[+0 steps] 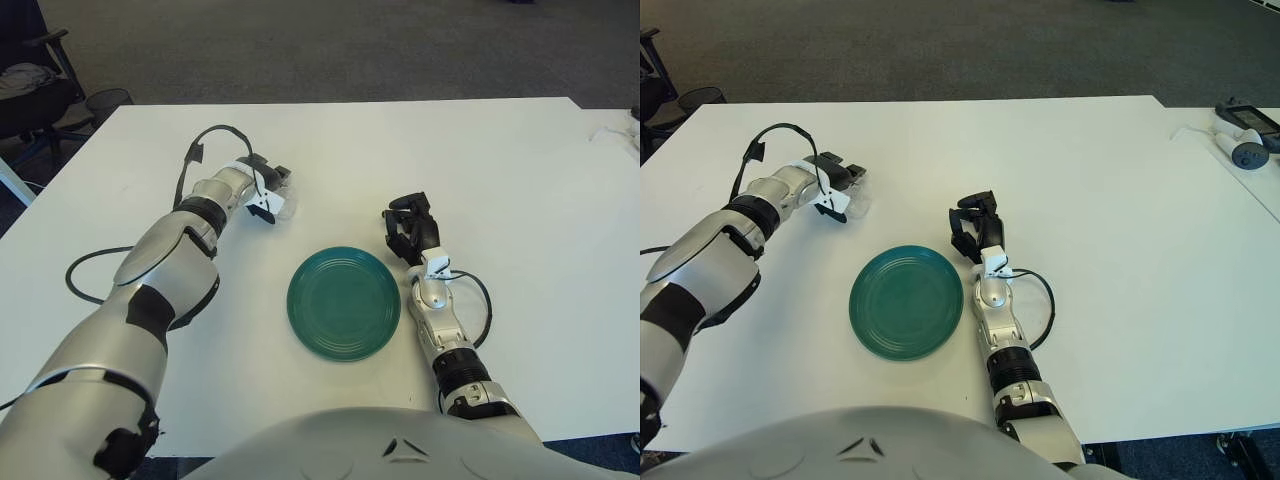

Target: Put the bottle into the plate.

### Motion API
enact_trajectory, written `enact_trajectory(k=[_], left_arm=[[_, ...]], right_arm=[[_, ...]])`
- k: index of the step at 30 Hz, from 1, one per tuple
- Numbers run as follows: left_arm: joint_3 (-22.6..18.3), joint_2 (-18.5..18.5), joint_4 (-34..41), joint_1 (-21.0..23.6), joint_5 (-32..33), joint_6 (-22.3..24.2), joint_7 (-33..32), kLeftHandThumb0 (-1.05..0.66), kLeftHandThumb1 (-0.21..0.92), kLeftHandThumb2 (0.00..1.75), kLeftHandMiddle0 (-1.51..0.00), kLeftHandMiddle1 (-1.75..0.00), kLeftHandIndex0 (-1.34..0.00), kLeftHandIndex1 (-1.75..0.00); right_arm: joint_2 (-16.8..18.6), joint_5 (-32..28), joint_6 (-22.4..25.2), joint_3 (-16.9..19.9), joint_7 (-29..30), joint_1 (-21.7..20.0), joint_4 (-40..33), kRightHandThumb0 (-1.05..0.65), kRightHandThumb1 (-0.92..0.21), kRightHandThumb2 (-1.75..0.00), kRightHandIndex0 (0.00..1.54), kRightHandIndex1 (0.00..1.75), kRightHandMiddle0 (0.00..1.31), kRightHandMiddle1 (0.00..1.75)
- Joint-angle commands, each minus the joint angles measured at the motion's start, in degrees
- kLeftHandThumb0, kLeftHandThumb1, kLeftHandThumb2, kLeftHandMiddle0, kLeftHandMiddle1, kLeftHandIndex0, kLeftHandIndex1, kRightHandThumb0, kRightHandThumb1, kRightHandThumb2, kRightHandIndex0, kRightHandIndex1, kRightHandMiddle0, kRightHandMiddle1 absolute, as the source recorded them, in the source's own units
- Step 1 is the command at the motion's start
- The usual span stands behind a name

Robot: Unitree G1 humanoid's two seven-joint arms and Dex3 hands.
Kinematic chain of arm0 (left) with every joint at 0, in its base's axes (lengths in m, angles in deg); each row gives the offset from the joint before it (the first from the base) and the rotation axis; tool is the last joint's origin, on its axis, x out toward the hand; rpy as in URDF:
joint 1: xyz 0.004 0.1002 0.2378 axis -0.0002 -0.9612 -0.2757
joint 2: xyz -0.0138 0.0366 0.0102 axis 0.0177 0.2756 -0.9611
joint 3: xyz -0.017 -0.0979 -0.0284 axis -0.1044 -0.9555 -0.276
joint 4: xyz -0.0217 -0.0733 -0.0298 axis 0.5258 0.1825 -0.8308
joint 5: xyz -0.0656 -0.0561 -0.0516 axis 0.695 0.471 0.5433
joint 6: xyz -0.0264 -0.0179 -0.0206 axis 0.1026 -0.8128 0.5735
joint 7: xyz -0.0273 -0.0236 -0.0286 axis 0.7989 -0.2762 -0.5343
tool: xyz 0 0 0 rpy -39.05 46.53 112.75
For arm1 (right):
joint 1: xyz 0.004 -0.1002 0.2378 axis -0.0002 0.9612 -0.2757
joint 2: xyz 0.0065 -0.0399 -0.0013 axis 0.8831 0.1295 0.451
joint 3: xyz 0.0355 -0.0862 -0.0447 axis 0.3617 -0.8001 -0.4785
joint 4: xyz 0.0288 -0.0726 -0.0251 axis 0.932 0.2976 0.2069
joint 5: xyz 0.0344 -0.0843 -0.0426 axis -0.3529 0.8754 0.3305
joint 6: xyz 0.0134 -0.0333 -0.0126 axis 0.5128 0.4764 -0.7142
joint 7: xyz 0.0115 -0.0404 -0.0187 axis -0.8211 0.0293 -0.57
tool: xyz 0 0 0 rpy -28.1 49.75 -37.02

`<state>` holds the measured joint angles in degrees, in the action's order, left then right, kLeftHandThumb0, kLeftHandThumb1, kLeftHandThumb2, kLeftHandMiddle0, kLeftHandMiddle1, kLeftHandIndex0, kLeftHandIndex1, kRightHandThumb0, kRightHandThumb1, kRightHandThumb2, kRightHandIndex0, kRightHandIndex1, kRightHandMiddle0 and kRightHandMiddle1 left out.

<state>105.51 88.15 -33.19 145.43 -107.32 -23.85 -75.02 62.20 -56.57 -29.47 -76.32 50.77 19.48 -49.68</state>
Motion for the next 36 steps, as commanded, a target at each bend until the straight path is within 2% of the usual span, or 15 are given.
enact_trajectory(k=[1,2,5,11,16,26,36], left_arm=[[-2.74,0.02,-1.60,-6.17,2.08,-1.72,-10.48,-0.23,0.38,1.15,-0.58,-1.50,-0.42,-1.59],[-3.25,-0.04,-1.54,-6.44,2.47,-2.02,-12.29,-0.15,0.28,1.29,-0.65,-1.59,-0.49,-1.61],[-4.13,0.07,-1.51,-7.51,2.94,-3.81,-20.88,-0.05,0.16,1.48,-0.72,-1.69,-0.54,-1.69],[-5.07,-0.13,-1.74,-9.88,3.15,-7.16,-34.70,-0.01,0.08,1.59,-0.78,-1.74,-0.57,-1.74],[-5.71,-0.87,-1.97,-10.79,3.47,-9.66,-41.57,0.00,0.06,1.62,-0.80,-1.75,-0.58,-1.75],[-8.00,-1.93,-2.34,-12.00,5.15,-13.10,-44.83,0.00,0.02,1.66,-0.82,-1.75,-0.61,-1.75],[-9.55,-2.26,-2.38,-12.40,5.36,-14.34,-46.35,-0.01,-0.01,1.69,-0.85,-1.75,-0.64,-1.73]], right_arm=[[1.55,-1.16,5.77,0.42,-0.34,4.73,3.35,-0.35,-0.92,-0.52,0.29,1.21,0.19,1.75],[1.57,-1.19,5.82,0.44,-0.38,4.73,3.33,-0.35,-0.92,-0.52,0.29,1.21,0.19,1.75],[1.57,-1.36,5.99,0.49,-0.65,4.78,3.23,-0.35,-0.92,-0.52,0.29,1.21,0.19,1.75],[1.50,-1.24,6.06,0.46,-0.68,5.24,2.68,-0.35,-0.92,-0.52,0.29,1.22,0.19,1.75],[1.32,-1.19,6.06,0.55,-0.71,5.35,2.45,-0.35,-0.92,-0.52,0.28,1.23,0.19,1.75],[0.96,-0.68,6.24,0.37,-0.75,5.46,2.24,-0.35,-0.92,-0.52,0.28,1.25,0.19,1.75],[1.04,-0.77,6.03,0.39,-0.95,5.32,2.33,-0.34,-0.92,-0.52,0.28,1.27,0.19,1.75]])
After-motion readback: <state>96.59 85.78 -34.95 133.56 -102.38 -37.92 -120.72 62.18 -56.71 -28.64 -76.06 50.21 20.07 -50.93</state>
